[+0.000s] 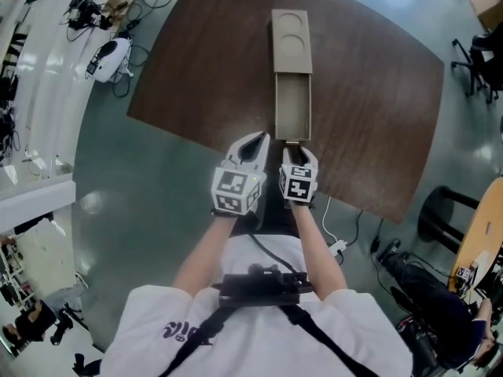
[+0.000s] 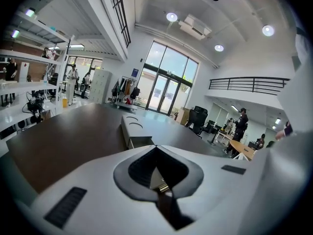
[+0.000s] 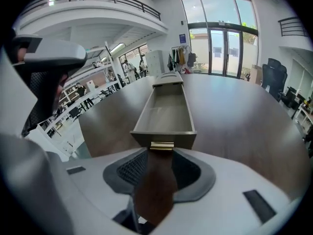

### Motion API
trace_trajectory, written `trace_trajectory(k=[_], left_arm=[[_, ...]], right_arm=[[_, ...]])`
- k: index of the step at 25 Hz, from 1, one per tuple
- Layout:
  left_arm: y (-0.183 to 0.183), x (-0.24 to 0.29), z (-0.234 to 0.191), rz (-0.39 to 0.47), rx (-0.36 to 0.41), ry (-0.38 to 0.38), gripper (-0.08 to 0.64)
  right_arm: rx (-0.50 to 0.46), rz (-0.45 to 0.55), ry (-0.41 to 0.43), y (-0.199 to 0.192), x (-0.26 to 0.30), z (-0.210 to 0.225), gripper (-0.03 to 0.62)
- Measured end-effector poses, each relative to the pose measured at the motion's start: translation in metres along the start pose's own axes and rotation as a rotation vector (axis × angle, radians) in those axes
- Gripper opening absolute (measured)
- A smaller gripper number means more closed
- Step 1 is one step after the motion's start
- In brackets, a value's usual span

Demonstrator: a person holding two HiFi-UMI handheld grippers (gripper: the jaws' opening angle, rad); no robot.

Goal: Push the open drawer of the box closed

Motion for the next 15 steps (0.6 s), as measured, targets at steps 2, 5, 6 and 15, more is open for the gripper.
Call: trace_trajectory(k=[2,5,6,15], left_arm=[[-0.001,0.002,-0.002,-0.008,-0.010,0.012,0.009],[0.000,0.002,-0.005,-0.016,-0.020,0.023,0.009],[0.000,0.002,-0.006,-0.018,-0.022,0.025,0.009],[-0.003,0.001,-0.019,-0.030,-0.038,0.050,0.009]], right_arm=[[0.007,-0.021,-0.015,0.001,0.005,0.002,0.138],[0.011,-0.049,-0.017,0.003,0.012,0.000,0.191],[0.019,-0.054,-0.013,0.003,0.013,-0.001,0.209],[0.076,-0.066,-0.035,0.007,0.024,-0.003,0.207]])
Point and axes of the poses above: the fingertips, and each gripper's own axes: x forward along the fingers, z to its right, y out of its top, the point moved 8 cm from there along -x, backward along the fingers, and after that the axes turned 7 degrees about x, right-handed, at the moved point
